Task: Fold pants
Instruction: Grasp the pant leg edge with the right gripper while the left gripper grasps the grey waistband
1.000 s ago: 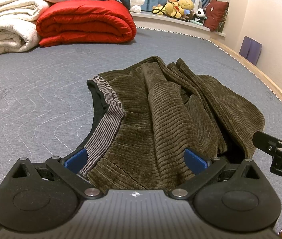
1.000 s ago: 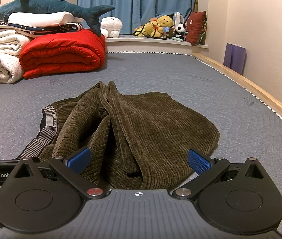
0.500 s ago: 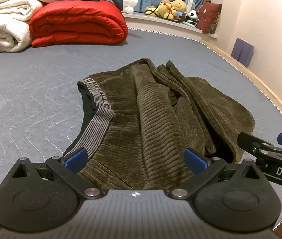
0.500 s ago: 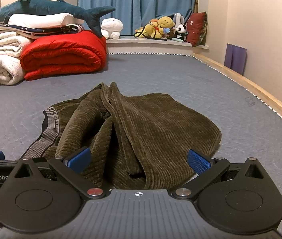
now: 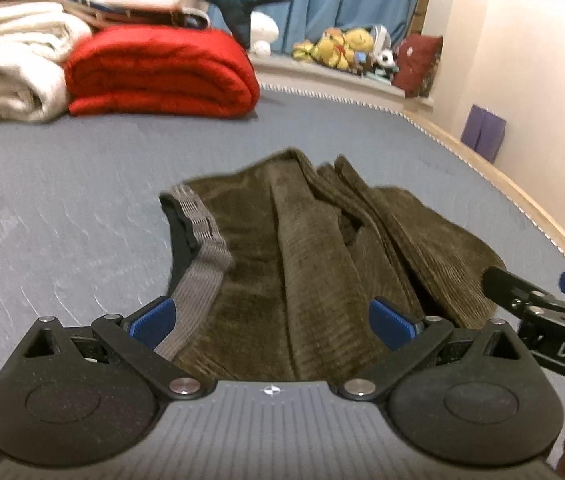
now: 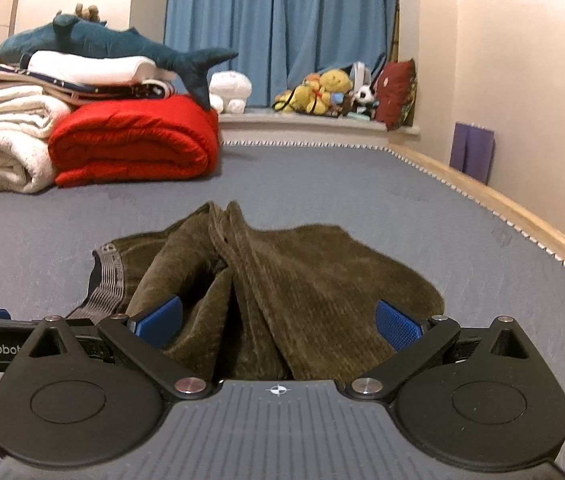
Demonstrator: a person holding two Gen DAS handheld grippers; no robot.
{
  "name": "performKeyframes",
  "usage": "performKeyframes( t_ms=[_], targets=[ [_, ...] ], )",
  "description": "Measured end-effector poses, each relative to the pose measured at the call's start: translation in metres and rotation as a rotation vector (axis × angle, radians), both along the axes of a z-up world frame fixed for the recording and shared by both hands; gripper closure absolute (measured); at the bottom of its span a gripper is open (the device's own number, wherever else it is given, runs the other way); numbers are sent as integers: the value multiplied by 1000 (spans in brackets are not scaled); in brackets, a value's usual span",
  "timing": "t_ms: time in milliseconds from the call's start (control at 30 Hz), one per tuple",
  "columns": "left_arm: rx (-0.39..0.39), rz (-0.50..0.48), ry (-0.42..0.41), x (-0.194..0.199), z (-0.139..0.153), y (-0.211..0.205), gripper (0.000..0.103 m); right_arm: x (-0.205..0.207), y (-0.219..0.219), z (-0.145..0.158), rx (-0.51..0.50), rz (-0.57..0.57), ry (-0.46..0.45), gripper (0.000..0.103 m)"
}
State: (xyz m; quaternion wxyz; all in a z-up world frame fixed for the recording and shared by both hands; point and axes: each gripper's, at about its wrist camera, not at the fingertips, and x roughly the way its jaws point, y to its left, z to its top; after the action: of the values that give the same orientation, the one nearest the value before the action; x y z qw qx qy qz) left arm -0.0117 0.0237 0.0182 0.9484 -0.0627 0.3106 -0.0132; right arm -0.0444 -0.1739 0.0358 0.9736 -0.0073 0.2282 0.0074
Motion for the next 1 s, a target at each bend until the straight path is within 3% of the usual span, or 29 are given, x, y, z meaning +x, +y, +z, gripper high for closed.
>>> performKeyframes(
  t_ms=[200, 400, 567, 600, 667, 700, 733, 833, 933, 1000],
  targets=[
    [35, 12, -80, -3, 9, 0, 0, -2, -6, 6, 24, -6, -48, 1],
    [-13, -1, -50, 5, 11, 13, 0, -5, -11, 13, 34, -12, -67, 1],
    [-101, -10, -109, 7, 32, 46, 2, -5, -15, 23, 27, -10, -95, 3],
    [-120, -5, -140, 7, 39, 57, 8, -3, -18, 28, 33, -17, -95, 8],
    [-137, 12, -166, 11, 54, 77, 30, 1, -25, 41, 53, -31, -88, 18],
    [-151, 6, -151, 19, 63, 90, 52, 4, -28, 50, 60, -34, -86, 24],
    [-169, 7, -138, 24, 69, 100, 66, 6, -31, 57, 62, -35, -90, 32],
    [-189, -19, -110, 45, 85, 123, 75, 17, -38, 81, 64, -10, -114, 51],
    [-153, -62, -77, 65, 81, 129, 75, 35, -44, 89, 81, 19, -121, 52],
    [-173, -82, -59, 74, 53, 133, 74, 50, -44, 79, 67, 26, -97, 52]
  ],
)
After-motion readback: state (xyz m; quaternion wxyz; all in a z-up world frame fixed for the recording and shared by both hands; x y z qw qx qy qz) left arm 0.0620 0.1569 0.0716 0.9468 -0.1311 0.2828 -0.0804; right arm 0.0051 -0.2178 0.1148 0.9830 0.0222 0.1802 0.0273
